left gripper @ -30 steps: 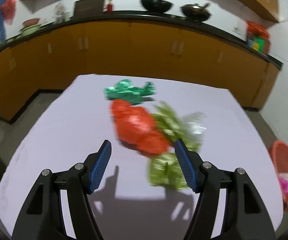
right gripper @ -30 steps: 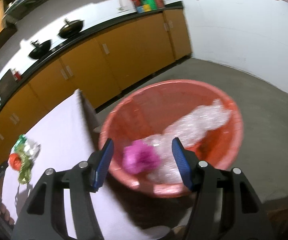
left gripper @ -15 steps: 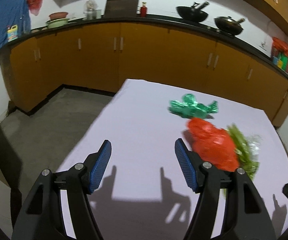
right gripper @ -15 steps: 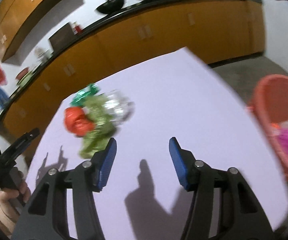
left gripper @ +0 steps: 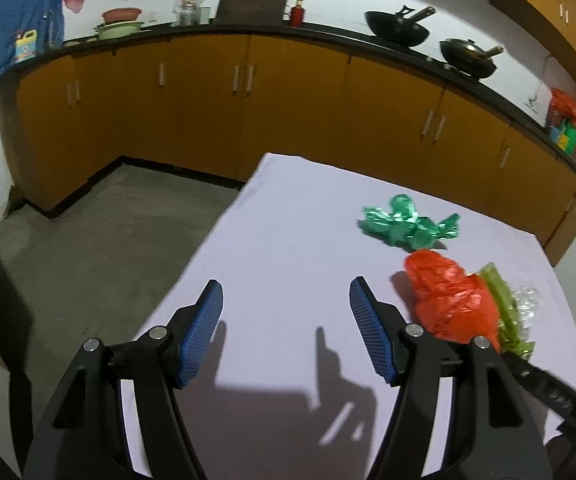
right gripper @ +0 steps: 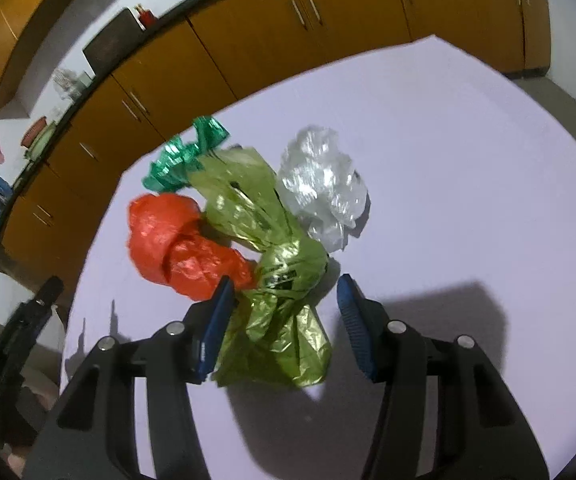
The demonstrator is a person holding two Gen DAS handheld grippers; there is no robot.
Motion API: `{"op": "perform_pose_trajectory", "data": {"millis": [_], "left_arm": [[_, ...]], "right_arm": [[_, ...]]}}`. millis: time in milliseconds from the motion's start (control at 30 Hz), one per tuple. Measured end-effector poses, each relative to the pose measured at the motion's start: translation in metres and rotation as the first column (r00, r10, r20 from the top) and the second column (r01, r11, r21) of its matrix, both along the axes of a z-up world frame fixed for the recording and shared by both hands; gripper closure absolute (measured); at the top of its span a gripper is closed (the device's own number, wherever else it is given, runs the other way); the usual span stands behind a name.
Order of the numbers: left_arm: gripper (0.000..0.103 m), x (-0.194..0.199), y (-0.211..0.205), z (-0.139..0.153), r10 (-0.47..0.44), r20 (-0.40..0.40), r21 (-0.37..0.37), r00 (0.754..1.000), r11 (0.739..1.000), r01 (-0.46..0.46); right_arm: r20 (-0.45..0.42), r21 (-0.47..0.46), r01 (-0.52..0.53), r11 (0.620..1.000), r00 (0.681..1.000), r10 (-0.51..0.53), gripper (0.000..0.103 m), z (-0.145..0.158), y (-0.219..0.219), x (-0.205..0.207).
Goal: Collect trash
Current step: 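Grasp the red bag with the left gripper while the right grasps the light green bag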
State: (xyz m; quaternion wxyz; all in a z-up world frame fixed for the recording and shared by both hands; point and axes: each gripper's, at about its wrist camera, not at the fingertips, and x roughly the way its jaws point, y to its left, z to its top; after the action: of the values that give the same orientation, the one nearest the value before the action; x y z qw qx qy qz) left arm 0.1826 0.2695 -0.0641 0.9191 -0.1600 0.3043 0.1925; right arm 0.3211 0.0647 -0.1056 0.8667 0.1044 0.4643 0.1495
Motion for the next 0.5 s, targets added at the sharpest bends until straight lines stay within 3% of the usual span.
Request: {"op": "perform_pose_trajectory", "data": {"millis": [67,100,367,500], "left_arm": [[0.032,0.005,-0.008,0.002,-0.032,0.013,-0.015,0.999,0.999,0.032],[0.031,0.007,-0.012,0.003,-0.044,0.019,-0.019,0.999,0.999,0.045],[0.021,0.029,-0.069,0.011,-0.183,0.038,-0.021,0.982,0.983,0.184],[0.019,0.040,-0.090,0.008,-0.214,0.023,-0.026,0.977,0.976,0.215]], "right_arm": [[-0.007,-0.011,-0.030,1.000,1.000,0.030,0.086,-0.004,-0.001,-0.002],[0.002,-0.016,-0.031,0.999,1.000,0.032,0.088,-0.004,-0.004,-0.004],[0.103,-0.037,-0.041,0.998,0.994,0.045,0.091,0.010,-0.034,-0.038],[0.156,0.008,-0.028,1.000,0.987,0.026,0.091,0.027,-0.061,-0.055]]}}
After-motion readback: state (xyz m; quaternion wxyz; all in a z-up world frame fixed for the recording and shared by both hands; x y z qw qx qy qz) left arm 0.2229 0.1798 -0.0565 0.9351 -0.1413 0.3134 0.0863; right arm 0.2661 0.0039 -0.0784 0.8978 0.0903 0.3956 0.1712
